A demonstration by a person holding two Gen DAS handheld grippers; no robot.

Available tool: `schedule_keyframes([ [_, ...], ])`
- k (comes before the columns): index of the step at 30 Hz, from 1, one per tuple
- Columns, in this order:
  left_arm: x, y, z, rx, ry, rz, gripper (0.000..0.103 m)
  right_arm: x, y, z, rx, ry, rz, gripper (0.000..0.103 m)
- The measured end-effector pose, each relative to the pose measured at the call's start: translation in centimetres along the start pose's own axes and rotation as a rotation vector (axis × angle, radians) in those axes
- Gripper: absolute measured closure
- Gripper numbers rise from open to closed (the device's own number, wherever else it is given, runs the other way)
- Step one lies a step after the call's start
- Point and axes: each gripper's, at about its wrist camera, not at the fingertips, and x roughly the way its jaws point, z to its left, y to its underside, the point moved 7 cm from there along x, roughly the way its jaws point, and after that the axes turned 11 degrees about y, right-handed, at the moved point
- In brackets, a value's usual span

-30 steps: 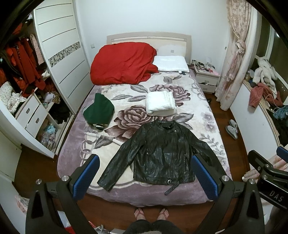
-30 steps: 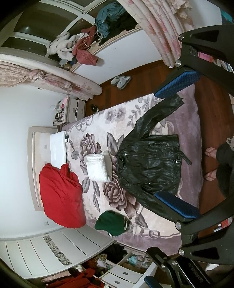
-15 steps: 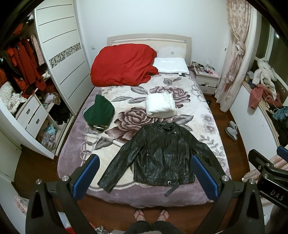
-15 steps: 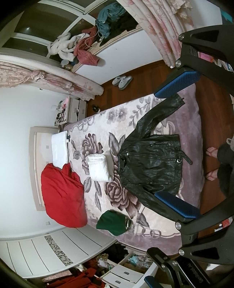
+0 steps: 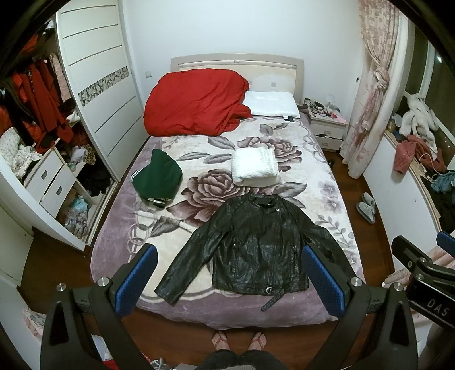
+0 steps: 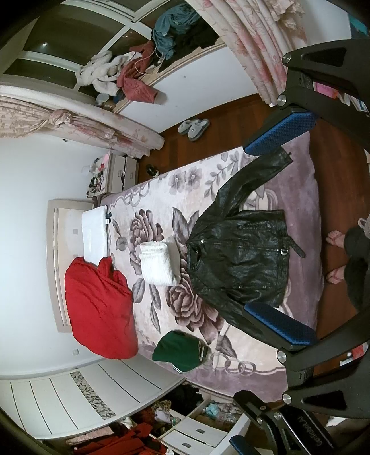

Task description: Fold large clothes

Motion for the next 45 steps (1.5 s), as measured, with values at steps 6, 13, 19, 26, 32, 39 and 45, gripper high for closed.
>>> schedule_keyframes([
  [6,1.5,-1.6,0.8,0.010,-0.019,-0.009,0.000,0.6,-0.8,0.1,0.048,-0.008,0.028,0.000],
  [13,13.2,-0.7,3.5,0.048,-0.136,-0.009,0.000,14.7,0.4,-3.1,0.308,-0.012,0.252,0.000],
  [19,27.0,3.1,3.1,0.041,-0.214,0.163,0.000,31.3,10.2,-9.6,0.519,0.062,0.505,0.012],
  [26,40.5,9.9,1.2,0.034,-0.293,0.280,0.000,48.8,24.7,-14.6,0.876,-0.057,0.734,0.012],
  [32,50.7,17.3,0.7,0.103,-0.325,0.465,0.000,59.3,35.7,-15.9,1.246,-0.174,0.789,0.012],
  [39,55.7,20.3,-0.1,0.121,-0.321,0.514,0.000,62.9,40.9,-20.7,1.800,-0.235,0.428,0.010],
  [45,58.0,18.3,-2.7,0.171,-0.275,0.465,0.000,63.5,41.4,-20.4,1.811,-0.142,0.373,0.060],
])
